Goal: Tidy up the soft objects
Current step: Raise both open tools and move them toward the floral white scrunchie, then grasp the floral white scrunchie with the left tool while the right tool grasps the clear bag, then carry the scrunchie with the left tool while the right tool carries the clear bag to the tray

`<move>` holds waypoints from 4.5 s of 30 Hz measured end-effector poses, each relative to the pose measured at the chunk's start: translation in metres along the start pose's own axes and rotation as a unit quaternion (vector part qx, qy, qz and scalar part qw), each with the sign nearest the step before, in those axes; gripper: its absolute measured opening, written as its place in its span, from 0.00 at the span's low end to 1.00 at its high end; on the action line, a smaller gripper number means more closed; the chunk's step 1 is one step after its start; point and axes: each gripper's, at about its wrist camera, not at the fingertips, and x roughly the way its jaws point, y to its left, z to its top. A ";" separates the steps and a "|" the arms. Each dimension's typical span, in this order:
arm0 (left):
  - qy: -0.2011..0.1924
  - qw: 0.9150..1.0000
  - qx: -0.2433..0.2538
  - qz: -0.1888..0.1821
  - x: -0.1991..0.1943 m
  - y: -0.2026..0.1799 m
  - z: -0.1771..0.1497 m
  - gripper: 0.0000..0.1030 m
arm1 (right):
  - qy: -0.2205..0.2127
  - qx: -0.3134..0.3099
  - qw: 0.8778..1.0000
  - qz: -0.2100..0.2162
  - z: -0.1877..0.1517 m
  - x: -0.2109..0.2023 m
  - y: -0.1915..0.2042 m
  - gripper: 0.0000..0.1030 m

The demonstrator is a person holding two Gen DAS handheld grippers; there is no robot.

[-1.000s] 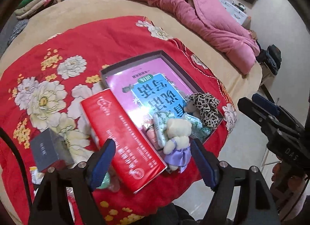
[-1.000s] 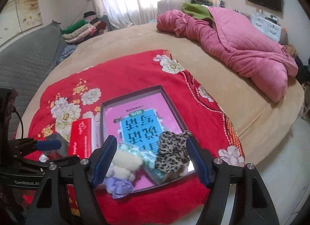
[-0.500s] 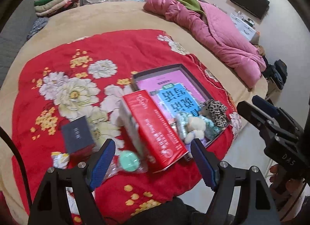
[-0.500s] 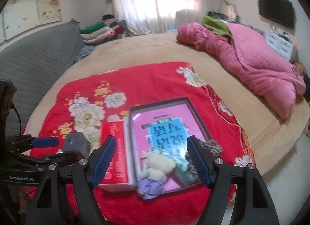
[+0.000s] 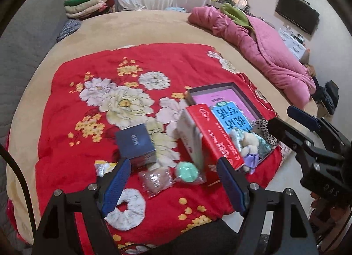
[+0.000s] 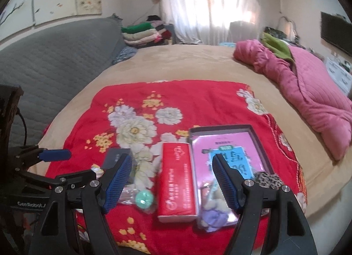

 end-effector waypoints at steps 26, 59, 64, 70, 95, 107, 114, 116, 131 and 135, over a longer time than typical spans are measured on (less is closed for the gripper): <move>0.046 0.991 -0.118 0.045 0.008 0.136 -0.060 0.77 | 0.074 -0.125 0.989 0.035 -0.030 0.052 0.080 0.75; 0.195 0.958 -0.208 -0.034 0.122 0.153 -0.116 0.44 | 0.218 -0.326 0.918 0.053 -0.102 0.184 0.144 0.75; 0.203 0.952 -0.221 -0.059 0.129 0.154 -0.116 0.33 | 0.231 -0.341 0.910 0.050 -0.109 0.205 0.146 0.75; 0.203 0.944 -0.247 -0.077 0.136 0.163 -0.118 0.28 | 0.236 -0.344 0.907 0.052 -0.113 0.223 0.148 0.75; 0.113 0.967 -0.208 -0.090 0.077 0.141 -0.090 0.10 | 0.151 -0.150 0.971 0.110 -0.053 0.154 0.097 0.65; 0.046 0.982 -0.152 -0.106 0.020 0.096 -0.036 0.10 | 0.088 -0.098 0.987 0.088 -0.025 0.097 0.057 0.65; 0.029 0.987 -0.106 -0.118 0.008 0.051 -0.006 0.10 | 0.052 -0.065 0.995 0.051 -0.013 0.058 0.010 0.65; 0.025 0.988 -0.092 -0.123 0.006 0.035 0.003 0.10 | 0.043 -0.054 0.997 0.033 -0.011 0.047 -0.008 0.65; 0.027 0.988 0.012 -0.154 0.027 -0.078 0.054 0.10 | 0.023 0.036 0.997 -0.058 -0.027 -0.010 -0.125 0.65; 0.036 0.986 0.028 -0.160 0.043 -0.103 0.057 0.10 | 0.023 0.048 0.996 -0.070 -0.032 -0.016 -0.143 0.65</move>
